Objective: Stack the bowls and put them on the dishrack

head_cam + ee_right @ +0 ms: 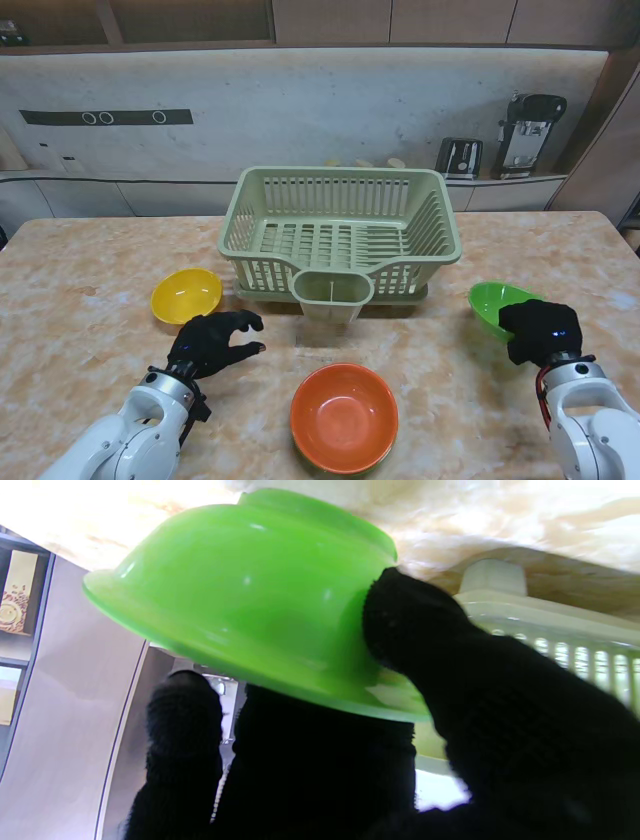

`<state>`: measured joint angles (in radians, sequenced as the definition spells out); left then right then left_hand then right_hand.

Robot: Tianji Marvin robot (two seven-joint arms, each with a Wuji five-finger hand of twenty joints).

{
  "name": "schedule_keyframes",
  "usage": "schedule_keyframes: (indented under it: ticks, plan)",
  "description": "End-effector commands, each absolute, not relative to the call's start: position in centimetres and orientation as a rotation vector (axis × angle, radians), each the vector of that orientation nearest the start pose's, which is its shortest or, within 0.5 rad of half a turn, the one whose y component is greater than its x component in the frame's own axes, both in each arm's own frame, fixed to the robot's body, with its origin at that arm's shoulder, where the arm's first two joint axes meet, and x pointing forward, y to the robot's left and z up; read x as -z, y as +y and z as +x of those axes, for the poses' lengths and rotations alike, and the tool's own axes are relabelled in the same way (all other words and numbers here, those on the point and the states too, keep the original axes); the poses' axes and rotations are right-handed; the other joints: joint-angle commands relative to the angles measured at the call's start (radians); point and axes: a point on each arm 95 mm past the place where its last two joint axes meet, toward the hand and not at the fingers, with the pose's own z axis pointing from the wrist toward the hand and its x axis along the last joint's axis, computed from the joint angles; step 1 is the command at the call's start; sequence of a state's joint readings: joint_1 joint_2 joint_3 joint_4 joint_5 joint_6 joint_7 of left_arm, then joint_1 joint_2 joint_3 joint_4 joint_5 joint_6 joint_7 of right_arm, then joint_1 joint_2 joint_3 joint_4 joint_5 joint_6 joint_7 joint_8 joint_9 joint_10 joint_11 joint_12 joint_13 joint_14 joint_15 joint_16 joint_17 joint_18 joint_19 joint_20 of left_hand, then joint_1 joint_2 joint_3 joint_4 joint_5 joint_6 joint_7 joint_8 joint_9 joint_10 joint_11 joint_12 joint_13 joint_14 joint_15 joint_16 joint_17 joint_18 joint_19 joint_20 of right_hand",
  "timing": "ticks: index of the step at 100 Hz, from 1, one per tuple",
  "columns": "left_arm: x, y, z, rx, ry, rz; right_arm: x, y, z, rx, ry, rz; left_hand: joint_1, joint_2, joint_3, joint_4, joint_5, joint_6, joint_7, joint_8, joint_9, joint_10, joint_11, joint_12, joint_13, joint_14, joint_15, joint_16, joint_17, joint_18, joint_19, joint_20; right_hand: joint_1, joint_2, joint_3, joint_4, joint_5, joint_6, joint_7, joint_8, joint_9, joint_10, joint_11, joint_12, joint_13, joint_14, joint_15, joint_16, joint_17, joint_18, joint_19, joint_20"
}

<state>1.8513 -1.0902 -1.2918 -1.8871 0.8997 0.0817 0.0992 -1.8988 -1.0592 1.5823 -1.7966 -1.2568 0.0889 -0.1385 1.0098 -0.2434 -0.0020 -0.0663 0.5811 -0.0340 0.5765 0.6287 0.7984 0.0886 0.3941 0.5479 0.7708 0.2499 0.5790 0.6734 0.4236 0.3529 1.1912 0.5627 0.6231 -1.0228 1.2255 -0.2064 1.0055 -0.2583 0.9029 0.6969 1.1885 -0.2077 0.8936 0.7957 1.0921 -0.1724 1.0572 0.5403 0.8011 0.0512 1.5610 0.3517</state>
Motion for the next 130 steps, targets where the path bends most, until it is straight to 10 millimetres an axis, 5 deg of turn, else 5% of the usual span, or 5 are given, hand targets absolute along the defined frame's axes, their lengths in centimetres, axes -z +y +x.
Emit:
schedule_keyframes:
  ticks: [1,130]
  plan:
    - [30.5,-1.1,32.4,1.598,1.328,-1.35,29.9,-10.6,33.1,-1.125,1.328,1.06,0.035,-0.019,-0.01,0.001,0.023,-0.019,0.02,0.013,0.017,-0.015,0.007,0.02,0.015,-0.006,0.008,0.014,0.001,-0.007,0.022,0.012,0.234,0.142,0.345,0.086,0.276,-0.295,0.229,0.119,0.063,-0.131,-0.002,0.027,0.101,-0.076,0.159,0.112,0.011,0.006,0.066,0.011]
    - [30.5,-1.1,32.4,1.598,1.328,-1.351,28.1,-0.6,28.4,-1.673,1.571,0.962,0.034,-0.017,-0.011,0.0,0.022,-0.019,0.019,0.013,0.016,-0.013,0.007,0.02,0.015,-0.005,0.008,0.013,0.001,-0.006,0.022,0.012,0.196,0.142,0.344,0.047,0.237,-0.297,0.152,0.074,0.045,-0.145,-0.06,-0.016,0.092,-0.09,0.08,0.101,0.028,-0.02,0.004,-0.037]
